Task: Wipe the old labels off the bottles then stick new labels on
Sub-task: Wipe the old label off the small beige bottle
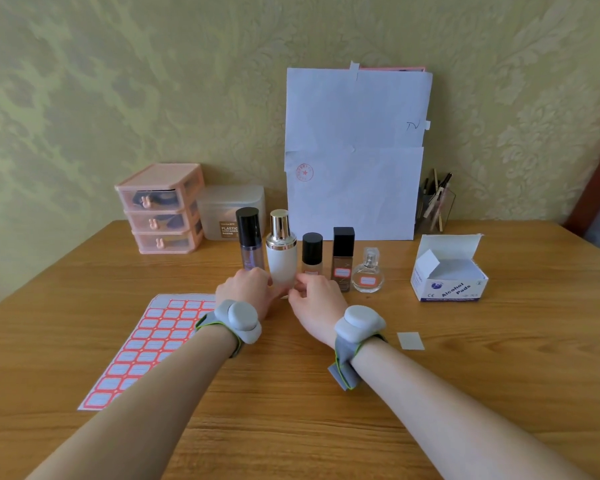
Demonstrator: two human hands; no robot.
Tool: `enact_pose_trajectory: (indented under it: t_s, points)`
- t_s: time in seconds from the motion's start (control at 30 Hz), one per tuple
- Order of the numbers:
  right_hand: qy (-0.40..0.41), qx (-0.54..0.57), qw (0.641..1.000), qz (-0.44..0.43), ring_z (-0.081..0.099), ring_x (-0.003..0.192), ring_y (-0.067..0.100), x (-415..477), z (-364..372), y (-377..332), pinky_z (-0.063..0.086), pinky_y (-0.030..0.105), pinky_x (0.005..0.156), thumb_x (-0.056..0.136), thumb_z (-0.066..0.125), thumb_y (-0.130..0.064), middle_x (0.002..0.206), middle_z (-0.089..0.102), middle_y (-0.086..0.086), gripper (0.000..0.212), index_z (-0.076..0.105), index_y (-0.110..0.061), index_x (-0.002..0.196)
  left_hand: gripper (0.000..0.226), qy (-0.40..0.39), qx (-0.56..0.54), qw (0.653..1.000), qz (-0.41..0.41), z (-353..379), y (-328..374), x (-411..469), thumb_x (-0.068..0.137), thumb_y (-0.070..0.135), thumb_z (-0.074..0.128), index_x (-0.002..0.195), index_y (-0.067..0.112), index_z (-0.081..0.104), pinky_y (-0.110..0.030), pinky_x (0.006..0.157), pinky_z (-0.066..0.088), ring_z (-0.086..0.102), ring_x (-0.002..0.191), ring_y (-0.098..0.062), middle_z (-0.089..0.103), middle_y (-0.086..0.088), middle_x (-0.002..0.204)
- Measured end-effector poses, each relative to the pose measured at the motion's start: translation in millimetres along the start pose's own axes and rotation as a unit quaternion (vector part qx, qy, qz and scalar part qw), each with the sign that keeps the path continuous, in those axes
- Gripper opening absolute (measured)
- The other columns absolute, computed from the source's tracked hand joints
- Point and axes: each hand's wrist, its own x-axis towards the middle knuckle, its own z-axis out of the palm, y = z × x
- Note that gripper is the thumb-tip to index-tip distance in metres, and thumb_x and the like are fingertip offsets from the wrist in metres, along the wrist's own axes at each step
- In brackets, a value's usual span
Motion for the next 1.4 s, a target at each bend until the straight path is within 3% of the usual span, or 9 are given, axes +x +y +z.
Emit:
enact_pose_trajectory:
  t_s: [0.27, 0.5, 0.6, 0.73, 0.8, 0.87, 1.03, 1.27, 1.4]
  points:
    - [-0.018, -0.029, 0.999, -0.005, 0.065, 0.099, 0.029, 6.5, -2.8, -1.4, 0.056, 0.042, 0.084, 0.096, 0.048, -0.020, 0.105, 0.070, 0.011, 0.024, 0.067, -0.010, 0.106, 0.041, -0.002, 0.004, 1.000, -0.014, -0.6, 6.7, 5.0, 0.095, 0.057, 0.055, 0.114, 0.024, 0.070, -0.032, 0.069, 0.047, 0.062, 0.085, -0.022, 0.068, -0.002, 0.106]
    - [0.061, -0.064, 0.991, -0.097, 0.070, 0.090, 0.013, 13.6, -52.5, -6.5, 0.053, 0.027, 0.074, 0.095, 0.052, -0.015, 0.099, 0.076, -0.004, 0.027, 0.075, -0.023, 0.106, 0.046, 0.037, -0.118, 0.992, 0.006, -3.9, -3.9, -14.4, 0.094, 0.059, 0.055, 0.061, 0.027, 0.062, -0.034, 0.062, 0.058, 0.065, 0.060, -0.014, 0.065, 0.006, 0.058]
    - [0.070, -0.110, 0.988, -0.084, 0.066, 0.100, 0.022, 29.6, -77.3, -16.5, 0.050, 0.030, 0.079, 0.093, 0.050, -0.015, 0.114, 0.072, -0.003, 0.030, 0.073, -0.029, 0.108, 0.043, 0.057, -0.224, 0.972, 0.033, -6.7, 0.9, -22.1, 0.095, 0.052, 0.057, 0.062, 0.026, 0.064, -0.034, 0.063, 0.060, 0.062, 0.047, -0.009, 0.065, 0.004, 0.051]
    - [0.010, -0.229, 0.970, -0.081, 0.055, 0.121, 0.031, 42.9, -89.5, -31.4, 0.046, 0.036, 0.091, 0.096, 0.050, -0.020, 0.137, 0.059, 0.003, 0.036, 0.061, -0.023, 0.130, 0.039, 0.065, -0.285, 0.955, 0.040, -11.7, 15.9, -26.4, 0.096, 0.049, 0.058, 0.073, 0.020, 0.072, -0.031, 0.061, 0.060, 0.056, 0.040, -0.006, 0.067, 0.002, 0.053]
    - [-0.017, -0.273, 0.959, -0.078, 0.059, 0.108, 0.035, 45.8, -87.3, -37.4, 0.047, 0.032, 0.075, 0.095, 0.051, -0.019, 0.128, 0.063, 0.007, 0.029, 0.062, -0.016, 0.121, 0.040, 0.057, -0.299, 0.952, 0.033, -11.8, 21.2, -27.0, 0.097, 0.048, 0.057, 0.075, 0.017, 0.073, -0.032, 0.061, 0.059, 0.057, 0.041, -0.009, 0.068, 0.001, 0.055]
    - [-0.036, -0.285, 0.956, -0.064, 0.057, 0.087, 0.035, 47.6, -82.8, -42.0, 0.035, 0.027, 0.056, 0.092, 0.053, -0.016, 0.107, 0.064, 0.009, 0.010, 0.058, -0.011, 0.099, 0.041, 0.052, -0.306, 0.950, 0.024, -10.7, 23.2, -27.4, 0.097, 0.047, 0.056, 0.076, 0.017, 0.073, -0.033, 0.061, 0.059, 0.058, 0.043, -0.012, 0.069, 0.000, 0.056]
    - [-0.072, -0.299, 0.950, -0.043, 0.057, 0.076, 0.033, 48.7, -76.5, -44.1, 0.039, 0.031, 0.063, 0.086, 0.060, -0.010, 0.085, 0.061, 0.009, 0.006, 0.055, -0.010, 0.083, 0.040, 0.045, -0.303, 0.952, 0.022, -4.6, 23.7, -29.9, 0.098, 0.045, 0.055, 0.076, 0.017, 0.074, -0.033, 0.061, 0.060, 0.058, 0.043, -0.011, 0.068, 0.001, 0.056]
    - [-0.083, -0.279, 0.953, -0.077, 0.061, 0.083, 0.029, 44.8, -78.1, -38.7, 0.051, 0.036, 0.075, 0.089, 0.058, -0.018, 0.109, 0.067, 0.009, 0.027, 0.061, -0.013, 0.116, 0.035, 0.049, -0.293, 0.955, 0.013, 0.4, 20.9, -32.1, 0.097, 0.041, 0.055, 0.073, 0.021, 0.070, -0.040, 0.068, 0.061, 0.063, 0.051, -0.015, 0.068, 0.002, 0.057]
    - [-0.082, -0.232, 0.965, -0.091, 0.056, 0.075, 0.024, 38.1, -77.9, -31.5, 0.049, 0.033, 0.074, 0.093, 0.058, -0.022, 0.112, 0.068, 0.007, 0.036, 0.055, -0.020, 0.129, 0.019, 0.044, -0.293, 0.955, -0.002, 2.6, 17.5, -38.2, 0.094, 0.042, 0.061, 0.097, 0.026, 0.072, -0.040, 0.076, 0.060, 0.068, 0.075, -0.020, 0.071, 0.006, 0.079]
